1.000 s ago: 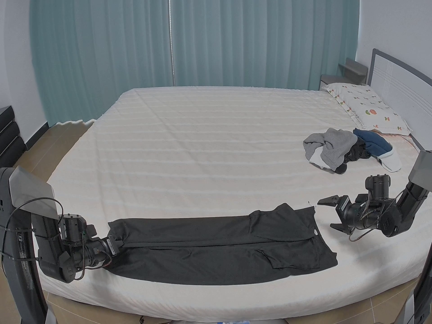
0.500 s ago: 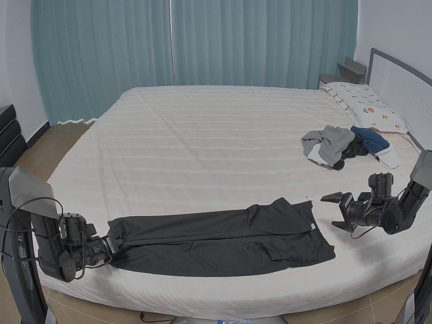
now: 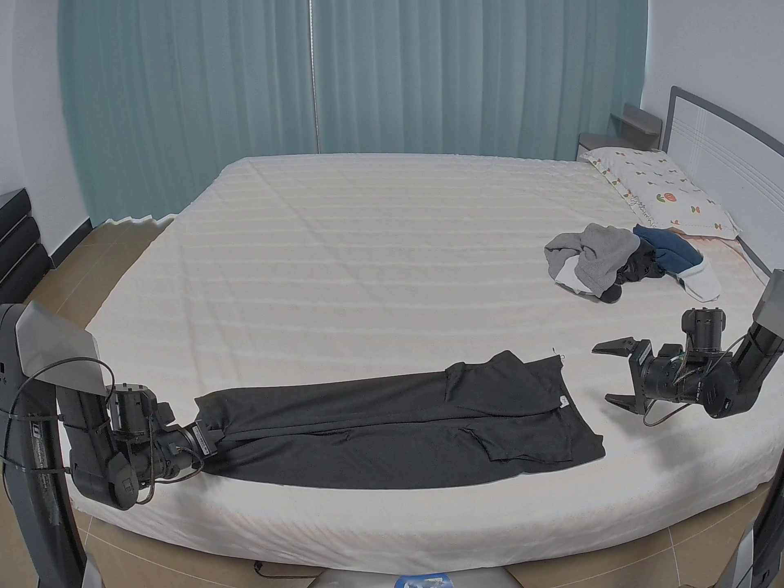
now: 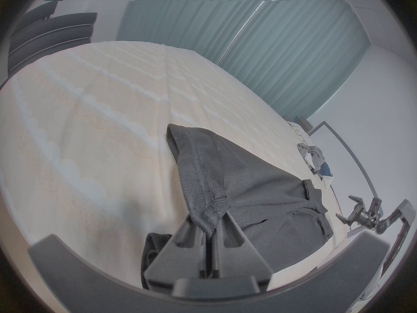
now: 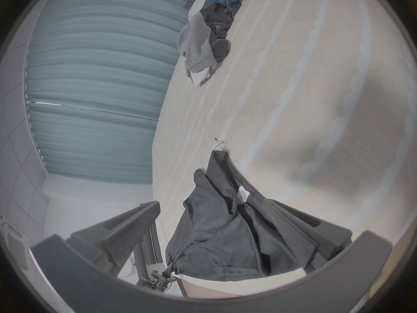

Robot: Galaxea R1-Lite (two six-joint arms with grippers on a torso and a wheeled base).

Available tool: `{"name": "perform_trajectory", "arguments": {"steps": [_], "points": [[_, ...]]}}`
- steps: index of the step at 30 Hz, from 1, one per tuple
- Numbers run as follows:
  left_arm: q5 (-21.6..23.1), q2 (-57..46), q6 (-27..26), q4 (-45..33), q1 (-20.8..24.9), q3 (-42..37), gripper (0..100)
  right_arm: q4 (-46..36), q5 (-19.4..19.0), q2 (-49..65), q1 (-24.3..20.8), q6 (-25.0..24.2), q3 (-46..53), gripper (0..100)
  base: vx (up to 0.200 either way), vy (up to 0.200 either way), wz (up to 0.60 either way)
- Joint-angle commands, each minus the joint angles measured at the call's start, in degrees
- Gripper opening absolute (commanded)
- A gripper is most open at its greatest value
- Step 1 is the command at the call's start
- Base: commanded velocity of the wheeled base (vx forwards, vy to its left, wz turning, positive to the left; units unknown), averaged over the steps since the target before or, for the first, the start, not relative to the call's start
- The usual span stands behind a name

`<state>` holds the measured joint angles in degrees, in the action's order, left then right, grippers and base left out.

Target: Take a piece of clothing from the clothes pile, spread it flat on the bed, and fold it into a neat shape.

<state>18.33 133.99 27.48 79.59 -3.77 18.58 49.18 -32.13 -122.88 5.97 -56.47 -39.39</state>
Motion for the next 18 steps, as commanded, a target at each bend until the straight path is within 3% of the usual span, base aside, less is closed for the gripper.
{"name": "perform_trajectory", "arguments": {"steps": [1,7,11,18], "points": [[-0.05,-0.31,3.20,0.04,0.08,2.69,0,0.57,-1.79,-1.66,0.18,-0.13,-0.16,100,0.000,0.000,0.00],[-0.14,-1.18,5.57,-0.14,0.87,5.33,0,3.73,-2.23,-2.89,0.09,-0.13,0.36,100,0.000,0.000,0.00],[-0.84,-3.47,10.84,-0.84,2.45,6.29,0,4.88,-2.23,-3.33,0.00,-0.22,0.63,100,0.000,0.000,0.00],[-1.02,-9.36,13.04,-6.82,4.29,6.47,0,5.32,-2.41,-3.24,1.15,-2.86,-0.08,100,0.000,-0.200,0.00]]}}
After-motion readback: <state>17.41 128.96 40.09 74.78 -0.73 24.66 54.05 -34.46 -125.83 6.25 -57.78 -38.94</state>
